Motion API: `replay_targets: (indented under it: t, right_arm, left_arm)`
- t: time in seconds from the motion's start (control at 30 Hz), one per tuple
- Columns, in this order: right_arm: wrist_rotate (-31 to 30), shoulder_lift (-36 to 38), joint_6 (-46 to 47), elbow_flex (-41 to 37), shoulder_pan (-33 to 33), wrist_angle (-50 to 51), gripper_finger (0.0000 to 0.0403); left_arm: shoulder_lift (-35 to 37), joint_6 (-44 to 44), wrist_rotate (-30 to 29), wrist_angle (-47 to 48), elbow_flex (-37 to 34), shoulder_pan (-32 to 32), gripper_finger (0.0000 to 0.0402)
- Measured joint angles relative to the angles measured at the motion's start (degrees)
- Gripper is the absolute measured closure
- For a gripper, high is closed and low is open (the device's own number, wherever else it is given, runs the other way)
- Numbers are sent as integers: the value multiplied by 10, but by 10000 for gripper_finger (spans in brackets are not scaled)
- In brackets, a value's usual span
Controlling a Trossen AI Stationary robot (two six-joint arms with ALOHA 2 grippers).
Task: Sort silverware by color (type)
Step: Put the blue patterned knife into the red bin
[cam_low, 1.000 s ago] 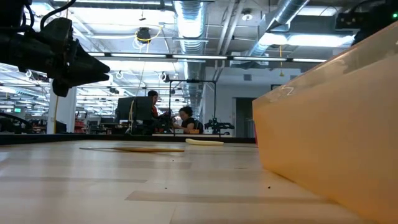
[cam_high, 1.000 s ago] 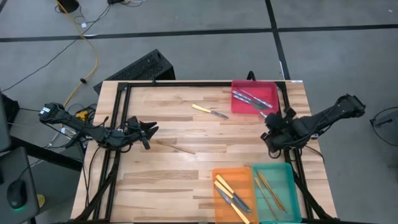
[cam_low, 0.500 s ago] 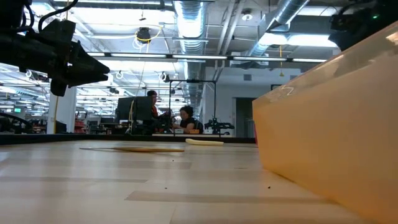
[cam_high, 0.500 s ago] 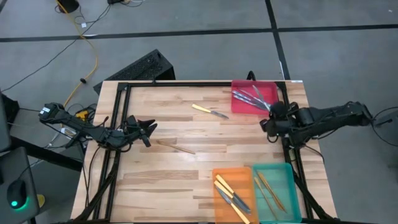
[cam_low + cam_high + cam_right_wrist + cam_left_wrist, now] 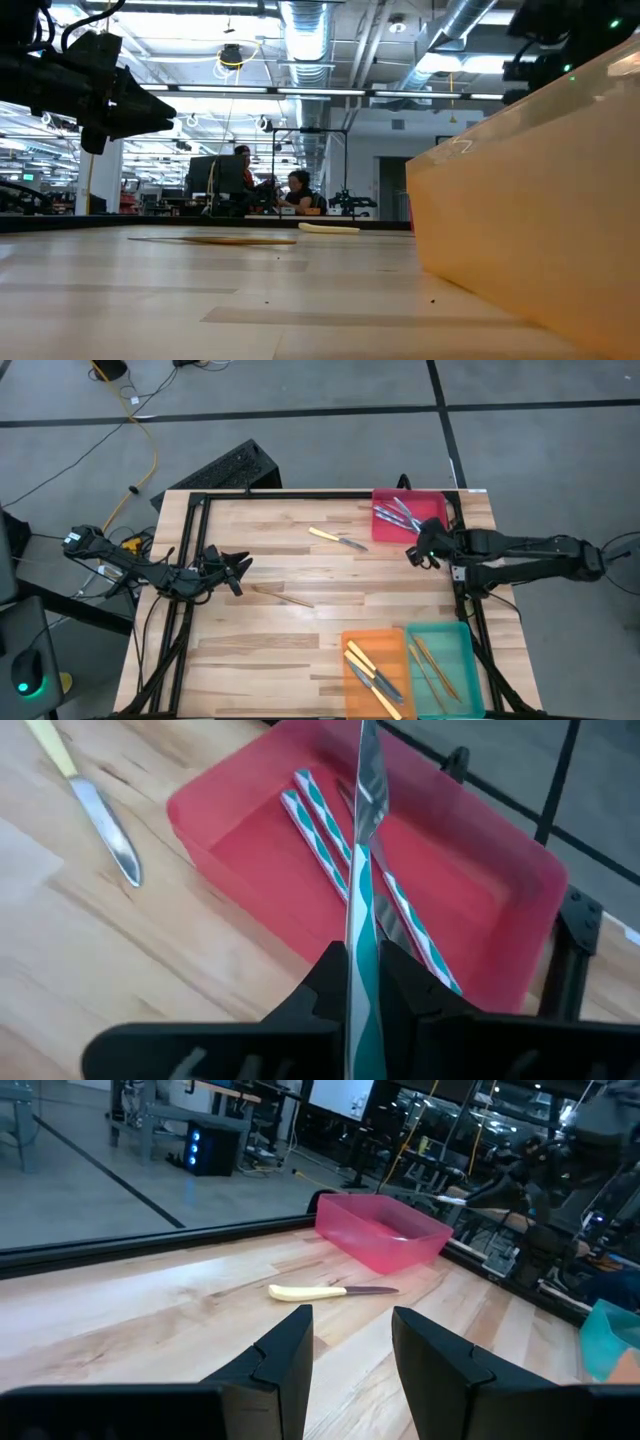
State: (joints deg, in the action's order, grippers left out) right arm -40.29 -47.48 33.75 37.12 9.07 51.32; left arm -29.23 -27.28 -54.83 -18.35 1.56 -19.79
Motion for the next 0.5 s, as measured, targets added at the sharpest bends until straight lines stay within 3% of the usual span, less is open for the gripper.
replay_targets:
  t: [0.33, 0.5]
  right_arm:
    - [232, 0, -224, -63, 168, -211, 364]
    - [270, 4, -260, -66, 242, -244, 365]
  left_arm:
    - [0, 5, 0, 0, 0, 0, 280]
    - [0, 7, 0, 1, 0, 0, 280]
